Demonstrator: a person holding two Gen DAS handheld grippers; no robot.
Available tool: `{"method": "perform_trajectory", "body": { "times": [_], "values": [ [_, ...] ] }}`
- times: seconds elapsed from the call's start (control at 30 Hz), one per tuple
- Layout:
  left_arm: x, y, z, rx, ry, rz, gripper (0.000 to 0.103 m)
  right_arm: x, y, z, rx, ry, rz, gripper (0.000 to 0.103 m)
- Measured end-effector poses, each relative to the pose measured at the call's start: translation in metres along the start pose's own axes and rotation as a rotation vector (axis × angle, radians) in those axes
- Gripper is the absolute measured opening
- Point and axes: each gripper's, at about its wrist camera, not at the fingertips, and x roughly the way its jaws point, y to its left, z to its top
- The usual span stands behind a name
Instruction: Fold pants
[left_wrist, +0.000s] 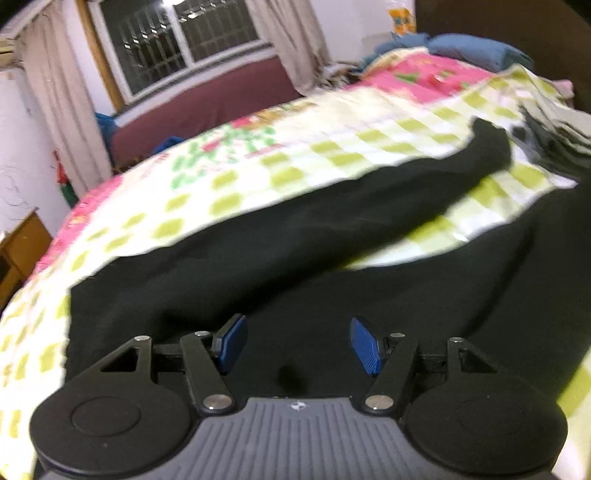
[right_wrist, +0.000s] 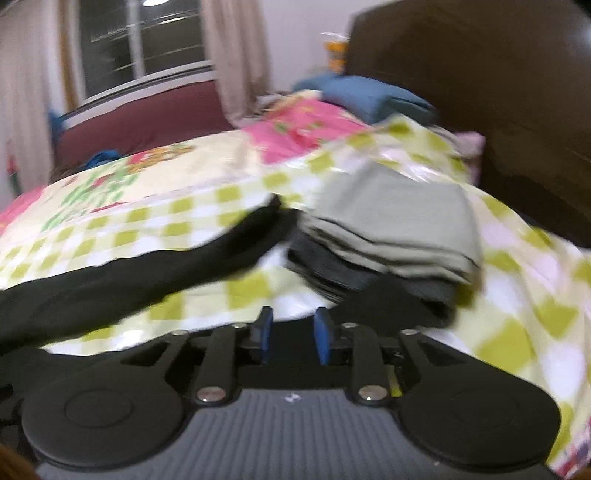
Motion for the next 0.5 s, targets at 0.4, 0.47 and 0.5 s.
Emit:
{"method": "perform_trajectory", "body": {
  "times": [0.4,0.47,0.5],
  "values": [
    [0.05,0.141,0.012,-0.009,-0.014,0.234,0.08,0.079,0.136,0.05,-0.279,0.086,0.283,0.04],
    [0.072,0.16,0.017,0.002,0.008,0.249,0.08,0.116,0.177,0.06,-0.358,0.123,0.403,0.04],
    [0.081,0.168,0.018,0.006,0.02,0.252,0.08,0.134,0.197,0.065,-0.409,0.13,0.451,0.04]
  ]
}}
